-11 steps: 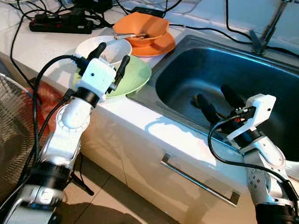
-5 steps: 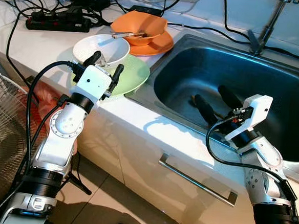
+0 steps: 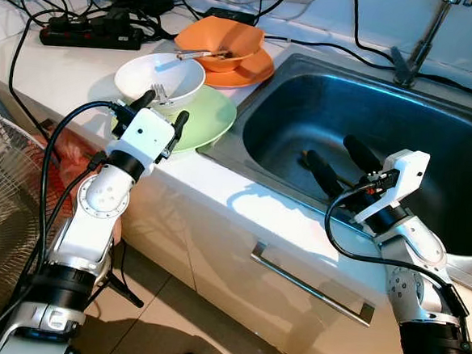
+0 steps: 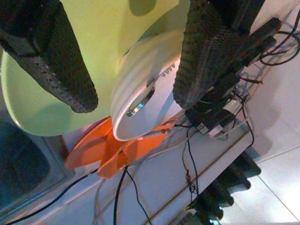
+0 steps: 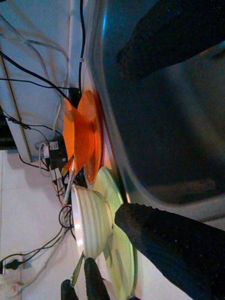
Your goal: Kitchen organization
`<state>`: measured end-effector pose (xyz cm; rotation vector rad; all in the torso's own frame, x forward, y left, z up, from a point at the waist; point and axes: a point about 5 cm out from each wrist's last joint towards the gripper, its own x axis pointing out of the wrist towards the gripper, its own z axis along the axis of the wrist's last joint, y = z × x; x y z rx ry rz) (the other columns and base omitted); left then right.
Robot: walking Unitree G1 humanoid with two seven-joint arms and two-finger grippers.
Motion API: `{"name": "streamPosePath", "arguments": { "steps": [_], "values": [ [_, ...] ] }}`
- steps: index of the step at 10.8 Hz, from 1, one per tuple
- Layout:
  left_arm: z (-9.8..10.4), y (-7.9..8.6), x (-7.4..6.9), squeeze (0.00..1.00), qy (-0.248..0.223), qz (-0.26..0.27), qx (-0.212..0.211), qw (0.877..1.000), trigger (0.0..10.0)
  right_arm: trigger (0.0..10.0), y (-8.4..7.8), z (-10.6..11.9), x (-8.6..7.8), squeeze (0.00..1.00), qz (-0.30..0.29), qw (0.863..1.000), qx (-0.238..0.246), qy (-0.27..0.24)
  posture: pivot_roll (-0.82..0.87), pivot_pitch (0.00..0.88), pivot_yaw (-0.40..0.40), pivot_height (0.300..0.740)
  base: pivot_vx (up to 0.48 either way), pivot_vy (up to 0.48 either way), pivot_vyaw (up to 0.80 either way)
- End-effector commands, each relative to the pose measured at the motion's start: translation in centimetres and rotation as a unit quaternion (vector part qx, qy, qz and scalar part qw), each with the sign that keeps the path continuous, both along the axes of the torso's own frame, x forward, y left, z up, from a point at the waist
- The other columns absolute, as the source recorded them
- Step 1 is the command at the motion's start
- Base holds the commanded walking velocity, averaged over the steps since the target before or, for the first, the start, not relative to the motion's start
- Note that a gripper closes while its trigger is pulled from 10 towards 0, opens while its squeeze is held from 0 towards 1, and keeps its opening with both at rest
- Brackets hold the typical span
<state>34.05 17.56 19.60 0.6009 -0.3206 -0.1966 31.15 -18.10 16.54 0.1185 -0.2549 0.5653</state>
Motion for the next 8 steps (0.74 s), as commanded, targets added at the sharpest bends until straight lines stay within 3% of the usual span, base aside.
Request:
{"name": "streamPosePath", "arguments": {
  "steps": [1,8],
  "values": [
    [0.2,0.1,0.3,0.00,0.001,0.006,0.009,1.000,10.0,10.0,0.0,-1.9,-0.3,0.00,-0.001,0.999,0.006,0.033,0.03,0.116,0.095,0.740,0.000,0.000,0.00],
    [0.3,-0.2,1.5,0.00,-0.008,0.017,0.001,1.000,9.8,10.0,0.2,-1.8,-0.3,0.00,0.000,1.000,0.005,0.031,0.01,0.092,0.094,0.740,0.000,0.000,0.00]
  ]
}}
